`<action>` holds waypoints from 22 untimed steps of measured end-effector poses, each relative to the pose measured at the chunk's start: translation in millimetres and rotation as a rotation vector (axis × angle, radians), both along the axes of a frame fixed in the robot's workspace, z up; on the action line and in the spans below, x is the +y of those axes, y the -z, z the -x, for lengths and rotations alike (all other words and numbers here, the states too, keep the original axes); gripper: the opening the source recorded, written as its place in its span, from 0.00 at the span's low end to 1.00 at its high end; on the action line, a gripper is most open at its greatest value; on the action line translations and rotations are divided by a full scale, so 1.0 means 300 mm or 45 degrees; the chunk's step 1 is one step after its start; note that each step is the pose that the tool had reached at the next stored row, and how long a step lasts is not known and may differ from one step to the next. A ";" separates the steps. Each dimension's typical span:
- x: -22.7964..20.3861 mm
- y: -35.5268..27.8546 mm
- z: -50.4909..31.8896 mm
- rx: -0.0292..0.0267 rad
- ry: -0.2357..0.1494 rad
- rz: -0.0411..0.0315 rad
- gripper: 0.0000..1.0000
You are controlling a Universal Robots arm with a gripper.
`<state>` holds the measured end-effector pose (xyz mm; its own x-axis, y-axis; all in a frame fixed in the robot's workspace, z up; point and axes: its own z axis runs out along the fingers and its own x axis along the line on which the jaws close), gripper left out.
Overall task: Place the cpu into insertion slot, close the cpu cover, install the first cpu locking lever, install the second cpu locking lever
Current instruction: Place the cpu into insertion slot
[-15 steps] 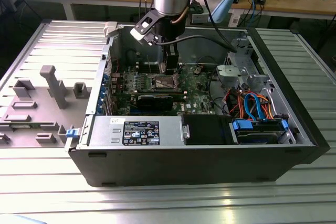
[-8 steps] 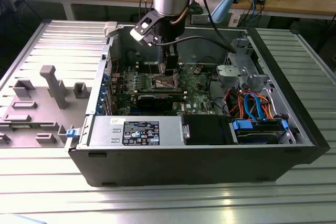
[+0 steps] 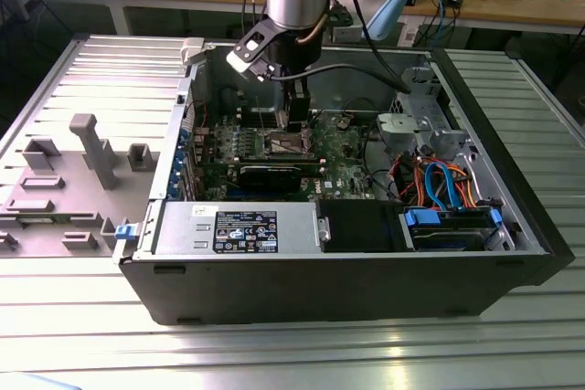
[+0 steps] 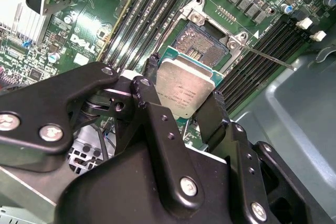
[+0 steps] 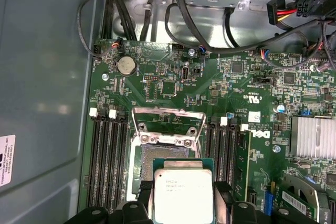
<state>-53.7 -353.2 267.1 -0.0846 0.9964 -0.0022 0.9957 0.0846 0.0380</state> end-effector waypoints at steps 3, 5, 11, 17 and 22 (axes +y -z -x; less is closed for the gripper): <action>0.000 0.002 0.000 0.0001 0.000 0.0000 0.55; 0.000 0.003 0.000 0.0000 0.000 0.0000 0.55; 0.000 0.005 0.000 0.0000 0.000 -0.0001 0.55; 0.000 0.011 0.000 0.0001 0.000 0.0000 0.55; 0.000 0.015 0.000 0.0001 0.000 0.0001 0.55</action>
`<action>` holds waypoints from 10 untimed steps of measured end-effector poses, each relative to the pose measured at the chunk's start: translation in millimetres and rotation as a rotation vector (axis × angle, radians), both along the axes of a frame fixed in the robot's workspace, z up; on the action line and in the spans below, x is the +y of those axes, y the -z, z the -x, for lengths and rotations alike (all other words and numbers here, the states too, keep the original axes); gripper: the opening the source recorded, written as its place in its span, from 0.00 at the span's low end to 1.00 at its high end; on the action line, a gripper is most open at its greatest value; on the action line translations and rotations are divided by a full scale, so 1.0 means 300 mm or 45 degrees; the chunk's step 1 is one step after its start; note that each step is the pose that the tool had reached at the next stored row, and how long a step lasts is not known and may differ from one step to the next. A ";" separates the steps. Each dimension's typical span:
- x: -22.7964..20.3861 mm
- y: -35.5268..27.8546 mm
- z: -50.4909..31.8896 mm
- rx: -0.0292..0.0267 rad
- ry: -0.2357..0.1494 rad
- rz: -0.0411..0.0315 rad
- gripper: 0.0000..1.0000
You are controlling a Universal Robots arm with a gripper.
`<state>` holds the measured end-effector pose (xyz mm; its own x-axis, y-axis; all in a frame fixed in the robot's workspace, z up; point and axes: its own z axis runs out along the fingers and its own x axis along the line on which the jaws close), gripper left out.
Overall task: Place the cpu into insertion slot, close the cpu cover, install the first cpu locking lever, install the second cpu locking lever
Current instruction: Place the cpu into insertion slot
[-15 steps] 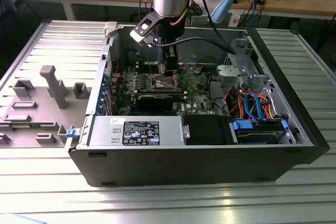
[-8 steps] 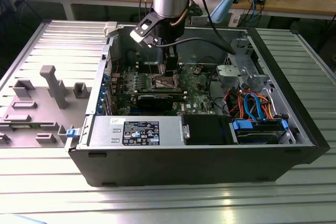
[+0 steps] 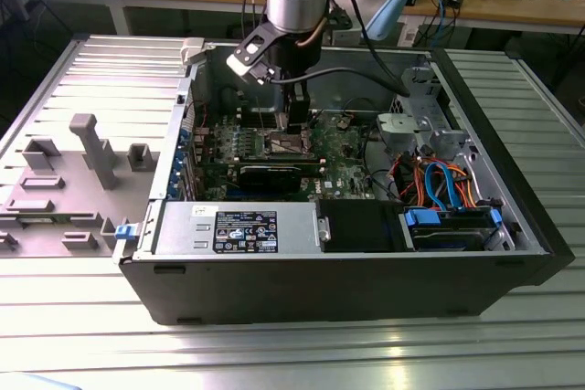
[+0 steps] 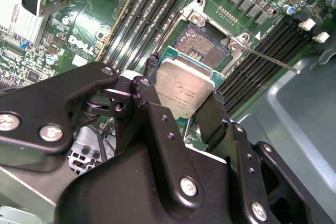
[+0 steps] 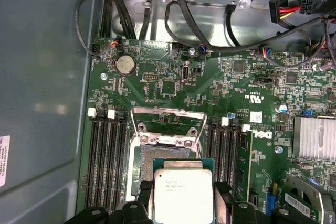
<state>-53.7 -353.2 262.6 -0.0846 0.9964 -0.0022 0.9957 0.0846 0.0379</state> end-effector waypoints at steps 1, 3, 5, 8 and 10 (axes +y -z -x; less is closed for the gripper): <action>0.000 0.001 0.000 0.0000 0.000 -0.0001 0.55; 0.000 0.003 0.000 0.0000 0.000 -0.0001 0.55; 0.000 0.010 0.000 0.0000 0.000 -0.0001 0.55; 0.000 0.012 0.000 0.0000 0.000 -0.0001 0.55; 0.000 0.013 0.000 -0.0001 0.000 -0.0001 0.55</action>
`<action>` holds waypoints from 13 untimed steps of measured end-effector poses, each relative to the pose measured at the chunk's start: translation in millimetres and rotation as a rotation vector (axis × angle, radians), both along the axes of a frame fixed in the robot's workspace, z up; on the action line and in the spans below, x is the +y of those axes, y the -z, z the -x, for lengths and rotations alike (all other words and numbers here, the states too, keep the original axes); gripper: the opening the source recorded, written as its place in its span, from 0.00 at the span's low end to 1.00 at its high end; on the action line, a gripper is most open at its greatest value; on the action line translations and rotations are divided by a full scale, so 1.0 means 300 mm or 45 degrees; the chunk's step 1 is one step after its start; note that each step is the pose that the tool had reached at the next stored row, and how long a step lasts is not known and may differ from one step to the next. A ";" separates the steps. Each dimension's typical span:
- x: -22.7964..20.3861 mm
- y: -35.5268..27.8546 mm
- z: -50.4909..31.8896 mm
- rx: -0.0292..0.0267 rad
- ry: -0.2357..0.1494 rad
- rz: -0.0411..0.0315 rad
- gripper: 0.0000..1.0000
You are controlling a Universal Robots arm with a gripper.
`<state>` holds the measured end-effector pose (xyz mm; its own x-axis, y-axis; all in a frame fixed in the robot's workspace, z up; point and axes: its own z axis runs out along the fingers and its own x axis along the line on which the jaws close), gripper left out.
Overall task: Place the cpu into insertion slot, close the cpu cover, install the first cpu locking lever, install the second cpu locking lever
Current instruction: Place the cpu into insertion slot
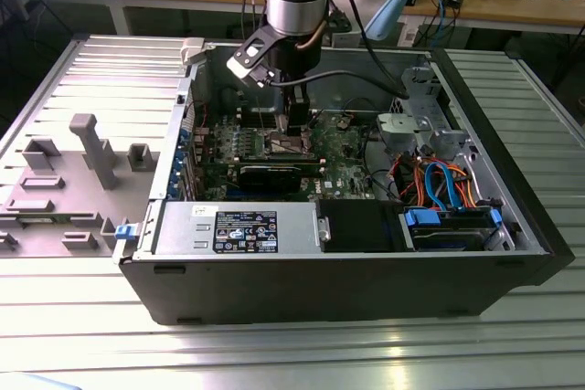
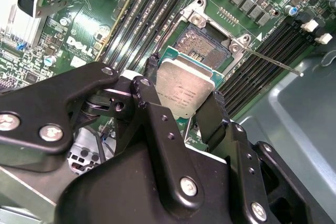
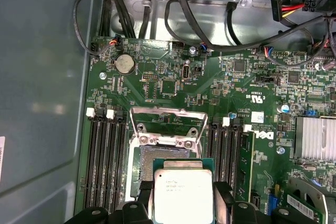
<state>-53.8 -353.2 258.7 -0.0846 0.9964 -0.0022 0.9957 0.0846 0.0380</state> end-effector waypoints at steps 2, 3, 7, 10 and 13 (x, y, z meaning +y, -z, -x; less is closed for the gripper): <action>0.000 0.004 0.000 0.0000 0.000 0.0000 0.55; 0.000 0.004 0.000 0.0000 0.000 0.0000 0.55; 0.000 0.006 0.000 0.0000 0.000 0.0000 0.55; 0.000 0.007 0.000 0.0000 0.000 0.0001 0.55; 0.000 0.009 0.000 0.0001 0.000 0.0001 0.55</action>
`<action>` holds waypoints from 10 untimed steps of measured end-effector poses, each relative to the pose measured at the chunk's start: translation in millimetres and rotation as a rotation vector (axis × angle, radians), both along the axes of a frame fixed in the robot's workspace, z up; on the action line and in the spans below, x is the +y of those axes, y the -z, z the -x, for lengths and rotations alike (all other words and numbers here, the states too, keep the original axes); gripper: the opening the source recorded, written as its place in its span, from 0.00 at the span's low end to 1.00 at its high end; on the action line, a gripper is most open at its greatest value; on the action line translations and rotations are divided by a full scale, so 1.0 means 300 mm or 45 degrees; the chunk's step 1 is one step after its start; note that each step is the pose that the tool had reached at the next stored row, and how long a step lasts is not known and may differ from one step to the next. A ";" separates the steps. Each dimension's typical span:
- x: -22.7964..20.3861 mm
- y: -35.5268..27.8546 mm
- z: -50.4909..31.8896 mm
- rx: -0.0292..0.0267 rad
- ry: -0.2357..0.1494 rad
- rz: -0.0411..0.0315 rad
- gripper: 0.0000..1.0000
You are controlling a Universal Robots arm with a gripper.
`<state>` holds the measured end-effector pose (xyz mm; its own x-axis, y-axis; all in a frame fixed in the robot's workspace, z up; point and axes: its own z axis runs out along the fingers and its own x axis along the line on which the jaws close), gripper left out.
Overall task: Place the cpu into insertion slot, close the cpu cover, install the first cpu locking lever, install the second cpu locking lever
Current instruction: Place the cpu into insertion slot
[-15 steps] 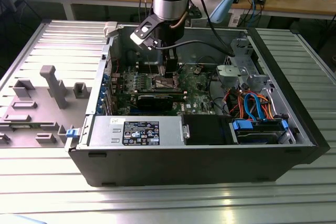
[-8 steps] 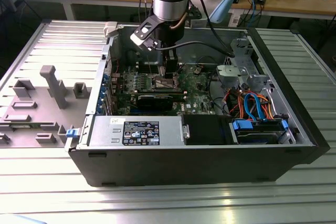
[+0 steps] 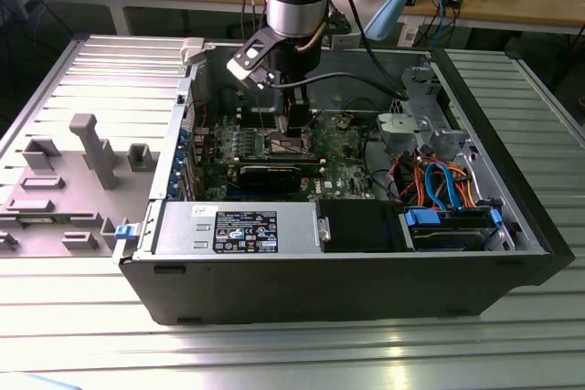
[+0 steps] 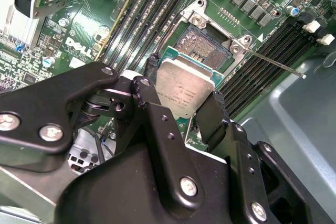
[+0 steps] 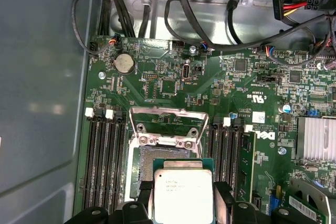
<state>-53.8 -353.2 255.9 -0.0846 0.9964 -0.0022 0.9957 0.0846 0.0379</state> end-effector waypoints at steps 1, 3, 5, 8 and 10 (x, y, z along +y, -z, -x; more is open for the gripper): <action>0.000 0.002 0.000 -0.0001 0.000 0.0000 0.55; 0.000 0.005 0.000 0.0000 0.000 0.0000 0.55; 0.000 0.006 0.000 0.0000 0.000 0.0000 0.55; 0.000 0.042 0.000 0.0000 0.000 0.0000 0.55; 0.000 0.043 0.000 0.0000 0.000 -0.0001 0.55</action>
<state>-53.7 -353.2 242.9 -0.0846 0.9964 -0.0022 0.9957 0.0847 0.0379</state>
